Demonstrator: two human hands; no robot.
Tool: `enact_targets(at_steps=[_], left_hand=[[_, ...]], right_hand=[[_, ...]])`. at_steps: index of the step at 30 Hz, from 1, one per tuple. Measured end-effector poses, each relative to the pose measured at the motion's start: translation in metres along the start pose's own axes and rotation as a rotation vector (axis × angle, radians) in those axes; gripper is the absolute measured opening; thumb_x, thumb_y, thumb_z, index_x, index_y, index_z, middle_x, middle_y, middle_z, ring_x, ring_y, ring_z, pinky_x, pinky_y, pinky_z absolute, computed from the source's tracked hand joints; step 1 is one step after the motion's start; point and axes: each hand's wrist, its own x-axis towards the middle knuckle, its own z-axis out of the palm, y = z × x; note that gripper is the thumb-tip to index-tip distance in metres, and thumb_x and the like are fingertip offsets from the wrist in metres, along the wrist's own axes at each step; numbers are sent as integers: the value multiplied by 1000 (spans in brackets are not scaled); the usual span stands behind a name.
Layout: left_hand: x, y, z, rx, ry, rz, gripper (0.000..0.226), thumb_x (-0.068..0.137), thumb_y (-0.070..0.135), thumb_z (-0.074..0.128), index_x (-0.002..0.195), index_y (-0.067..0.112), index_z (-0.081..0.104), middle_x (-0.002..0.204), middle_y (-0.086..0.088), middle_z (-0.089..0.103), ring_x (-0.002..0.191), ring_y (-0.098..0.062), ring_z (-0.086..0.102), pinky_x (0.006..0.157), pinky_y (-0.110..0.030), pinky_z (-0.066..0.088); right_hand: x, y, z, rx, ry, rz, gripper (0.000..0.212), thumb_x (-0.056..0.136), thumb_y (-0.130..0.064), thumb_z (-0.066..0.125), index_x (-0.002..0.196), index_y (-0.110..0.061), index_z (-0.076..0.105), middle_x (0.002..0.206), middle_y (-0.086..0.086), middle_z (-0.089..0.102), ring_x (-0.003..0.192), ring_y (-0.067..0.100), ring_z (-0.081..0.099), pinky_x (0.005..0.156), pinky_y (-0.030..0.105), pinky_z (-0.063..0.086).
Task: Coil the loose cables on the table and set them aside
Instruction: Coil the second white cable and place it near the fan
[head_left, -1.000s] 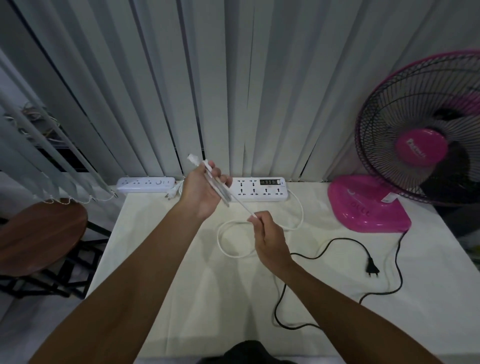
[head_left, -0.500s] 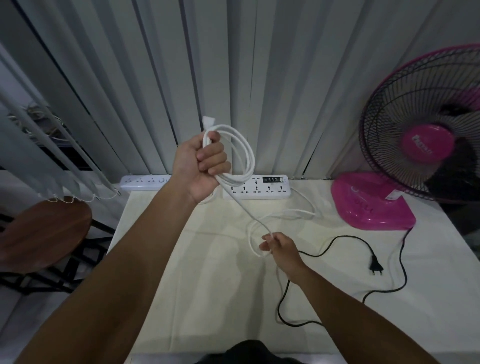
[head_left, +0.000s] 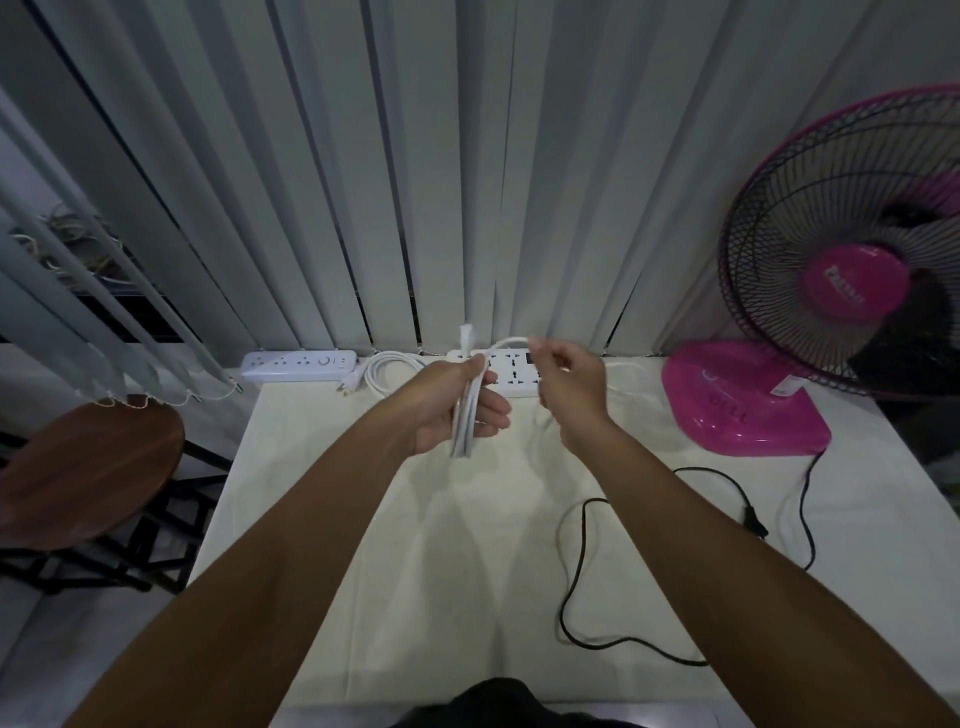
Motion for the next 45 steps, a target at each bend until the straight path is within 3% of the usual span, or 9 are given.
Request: enact_targets(at_steps=[3,6,17,25,29,33,37,40,45], left_hand=[[6,-7,2,-104,7,24,38,107,33,30,106,5,56,97,-22,72,76,-31,72,74,-40,59],[11,-10,0,-265,35,68,37,106,23,32,120,3,59,107,-18,70,75,-25,75,59,-38,60],[21,-5,-10,-622,5,118,28,104,32,36,106,9,51,66,-9,56,72,-32,67,90,-50,54],[26,8,-3,-676,-194,96,34,102,33,35,78,15,53,47,7,31,38,-9,28,43,-21,27],[28,17,12,-606,-338,53,32,100,29,36,78,14,53,45,8,32,34,-7,26,39,-21,20],[34,20,32,-422,-465,-24,27,97,28,40,80,12,54,44,9,24,33,-7,18,35,-20,17],[47,7,59,-57,-404,-144,37,96,42,48,77,13,60,41,7,25,31,-7,17,34,-17,17],[62,-13,86,227,-263,-151,46,95,56,49,83,14,62,44,4,27,34,-9,18,36,-17,18],[91,-39,125,224,-18,-109,44,101,46,42,100,5,60,56,-7,58,44,-21,49,47,-28,45]], right_hand=[[-20,-16,14,-257,-211,-246,13,97,-26,62,101,-23,74,103,3,67,92,11,63,85,25,49],[-40,-15,21,-382,-319,-353,24,100,-23,58,118,-25,73,103,4,58,95,11,62,90,20,48],[-65,31,12,-152,-158,-260,18,84,-46,75,82,-31,65,73,-1,68,61,18,70,58,29,58],[-53,116,-34,-901,-283,-508,15,98,-9,52,98,-16,66,95,1,64,97,26,57,95,32,36],[-32,132,-79,-1184,-397,-365,51,69,5,48,112,-21,58,109,-1,59,118,22,50,106,31,21],[8,128,-120,-1268,-492,-281,51,76,8,48,117,-19,60,119,-3,64,121,17,56,116,34,16],[53,112,-151,-1002,-398,-196,16,91,-4,61,89,-16,71,91,-1,75,85,16,69,82,27,49],[82,94,-163,-745,-249,-172,22,84,-26,80,67,-26,65,65,-10,66,58,1,58,55,9,40],[108,68,-161,-466,-204,-103,22,77,-33,86,63,-29,68,54,-17,65,54,5,62,55,20,49]])
